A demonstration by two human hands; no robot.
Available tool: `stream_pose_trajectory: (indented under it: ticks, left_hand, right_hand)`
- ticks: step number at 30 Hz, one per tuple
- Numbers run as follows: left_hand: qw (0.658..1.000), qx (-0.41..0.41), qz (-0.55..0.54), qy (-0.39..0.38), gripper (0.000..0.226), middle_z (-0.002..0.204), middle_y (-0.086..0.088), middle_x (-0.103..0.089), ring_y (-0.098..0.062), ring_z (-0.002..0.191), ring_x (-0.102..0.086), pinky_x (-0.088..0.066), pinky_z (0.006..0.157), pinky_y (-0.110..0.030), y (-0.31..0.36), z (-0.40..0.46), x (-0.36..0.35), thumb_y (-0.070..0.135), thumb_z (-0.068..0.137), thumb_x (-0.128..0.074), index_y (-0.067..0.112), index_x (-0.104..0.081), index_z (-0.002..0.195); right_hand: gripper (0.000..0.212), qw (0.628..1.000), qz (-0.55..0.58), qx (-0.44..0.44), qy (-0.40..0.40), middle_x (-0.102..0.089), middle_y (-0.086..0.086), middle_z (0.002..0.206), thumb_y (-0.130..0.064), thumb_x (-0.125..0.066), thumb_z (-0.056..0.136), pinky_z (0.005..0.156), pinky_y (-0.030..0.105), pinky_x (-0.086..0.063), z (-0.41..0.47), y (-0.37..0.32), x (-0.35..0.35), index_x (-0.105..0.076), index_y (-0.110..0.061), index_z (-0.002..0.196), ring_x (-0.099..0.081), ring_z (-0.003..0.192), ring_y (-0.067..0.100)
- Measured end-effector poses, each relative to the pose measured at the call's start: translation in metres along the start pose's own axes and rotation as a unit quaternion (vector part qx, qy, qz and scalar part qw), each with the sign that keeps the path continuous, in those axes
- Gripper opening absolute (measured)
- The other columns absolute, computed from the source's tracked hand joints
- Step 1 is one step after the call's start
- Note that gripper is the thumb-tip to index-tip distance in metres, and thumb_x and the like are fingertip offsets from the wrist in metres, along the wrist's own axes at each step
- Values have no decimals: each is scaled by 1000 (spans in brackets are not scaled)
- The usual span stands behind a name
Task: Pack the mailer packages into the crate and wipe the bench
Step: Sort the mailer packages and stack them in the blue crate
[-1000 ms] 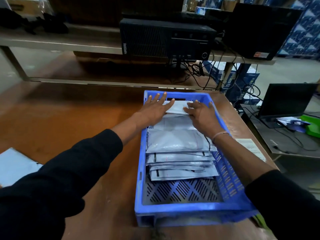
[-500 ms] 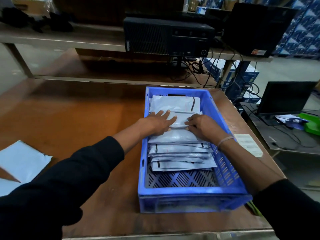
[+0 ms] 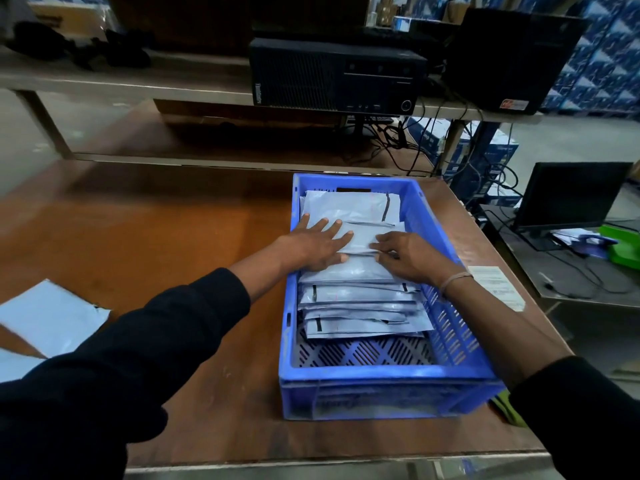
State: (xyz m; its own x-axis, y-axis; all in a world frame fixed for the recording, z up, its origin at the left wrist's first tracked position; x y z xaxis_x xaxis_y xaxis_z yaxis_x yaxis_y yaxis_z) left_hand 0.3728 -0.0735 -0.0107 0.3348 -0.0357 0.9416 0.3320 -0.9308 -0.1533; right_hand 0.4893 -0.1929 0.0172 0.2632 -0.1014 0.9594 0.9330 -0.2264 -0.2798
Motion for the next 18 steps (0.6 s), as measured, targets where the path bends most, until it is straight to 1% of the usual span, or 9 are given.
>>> stream_pose_trajectory:
  ticks: [3,6,7,9,11,13,16,18]
  left_hand:
    - [1000,21,-5,-6,82,171,-1,16,-28,158,13,23,116,-65,1,0,0,80,94,-8,37,10,162]
    - [1000,15,-14,14,86,171,-5,16,-28,158,15,23,115,-68,2,-8,6,82,93,-11,35,9,162]
    - [999,6,-25,34,85,171,-6,15,-28,158,14,22,116,-67,1,-13,10,80,94,-14,33,8,163]
    - [994,-13,-70,82,84,171,-9,11,-29,158,12,16,120,-64,-4,-27,19,72,99,-24,27,5,164]
    - [981,-25,-137,132,81,172,-12,6,-29,159,9,8,125,-59,-15,-44,24,62,103,-33,22,0,165]
    - [964,-24,-198,173,78,172,-13,3,-29,159,7,2,127,-55,-32,-66,21,54,105,-40,20,-4,165]
    - [946,13,-256,200,75,171,-13,-1,-30,159,2,-5,128,-52,-70,-104,3,44,105,-48,18,-10,165]
    - [933,61,-292,203,76,171,-15,-6,-30,159,-2,-8,128,-47,-103,-135,-17,39,104,-53,16,-13,164]
  right_hand:
    - [39,999,-1,-26,-32,-47,12,152,-26,-58,98,113,34,-40,-1,-1,-2,-63,-15,136,-58,128,26]
    - [39,999,-11,-29,-27,-45,9,154,-25,-56,98,113,32,-39,0,-4,3,-63,-18,136,-54,133,25]
    - [39,999,-15,-26,-12,-46,9,153,-24,-55,98,112,33,-40,1,-8,7,-63,-19,135,-53,133,25]
    - [39,999,-21,-17,22,-48,6,153,-25,-55,98,106,32,-43,3,-20,17,-63,-20,136,-57,127,26]
    - [40,998,-19,-5,52,-49,6,152,-24,-58,96,99,33,-48,7,-41,24,-64,-20,136,-64,116,27]
    - [42,998,-16,18,62,-51,7,150,-25,-59,93,97,37,-52,14,-72,23,-64,-19,135,-67,110,29]
    - [51,996,-6,52,75,-58,9,143,-36,-53,85,102,43,-50,30,-126,18,-67,-17,130,-64,117,31]
    - [49,994,10,72,86,-65,10,132,-36,-54,84,100,41,-50,45,-167,12,-70,-15,125,-64,116,31]
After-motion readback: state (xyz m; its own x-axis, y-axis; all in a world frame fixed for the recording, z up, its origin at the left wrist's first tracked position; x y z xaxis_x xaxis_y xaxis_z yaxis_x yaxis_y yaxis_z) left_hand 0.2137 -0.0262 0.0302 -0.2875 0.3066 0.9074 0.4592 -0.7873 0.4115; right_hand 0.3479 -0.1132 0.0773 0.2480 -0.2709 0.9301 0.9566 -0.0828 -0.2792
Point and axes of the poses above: each hand's wrist, its own z-axis towards the middle knuckle, its own x-axis out of the back of the hand, y = z × x, the point moved 8 cm from there along z, towards the middle knuckle
